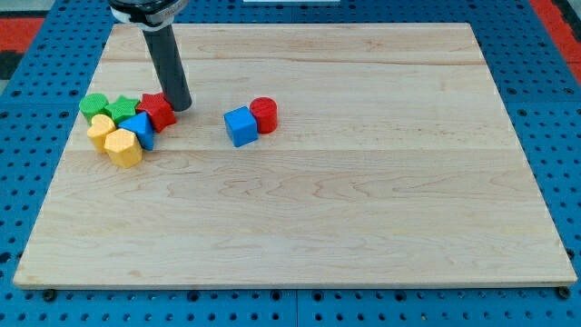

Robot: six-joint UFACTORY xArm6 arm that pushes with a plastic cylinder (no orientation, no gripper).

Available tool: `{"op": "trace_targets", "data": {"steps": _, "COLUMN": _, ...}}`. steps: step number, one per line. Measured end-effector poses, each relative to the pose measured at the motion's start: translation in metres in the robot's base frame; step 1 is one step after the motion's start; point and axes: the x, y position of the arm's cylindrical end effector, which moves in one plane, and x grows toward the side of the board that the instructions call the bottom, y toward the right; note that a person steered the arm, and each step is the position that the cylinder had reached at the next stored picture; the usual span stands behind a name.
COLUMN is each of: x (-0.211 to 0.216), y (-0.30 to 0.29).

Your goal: Move the blue cube along with the red circle into the group of blocks

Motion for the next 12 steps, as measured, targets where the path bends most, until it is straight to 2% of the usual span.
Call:
{"op": "trace_targets", "data": {"steps": 1, "x": -0.022, "y": 0.069}}
{"op": "trace_targets", "data": {"steps": 2, "x": -0.02, "y": 0.157}}
{"op": "trace_targets", "data": {"steps": 3, "x": 0.002, "y": 0.185}}
{"op": "trace_targets", "data": {"steps": 4, "x": 0.018, "y": 0.122}}
{"op": "trace_targets", "data": {"steps": 5, "x": 0.05, "y": 0.088}}
{"op": "trace_targets", "data": {"steps": 6, "x": 0.069, "y": 0.082}}
{"op": "trace_targets", "data": {"steps": 9, "x": 0.053, "y": 0.04}}
{"op": "trace_targets", "data": {"steps": 10, "x": 0.074, "y": 0.083}}
{"op": "trace_targets", "data": {"steps": 11, "x": 0.052, "y": 0.137}}
{"op": "trace_targets", "data": {"steps": 12, "x": 0.019, "y": 0.14}}
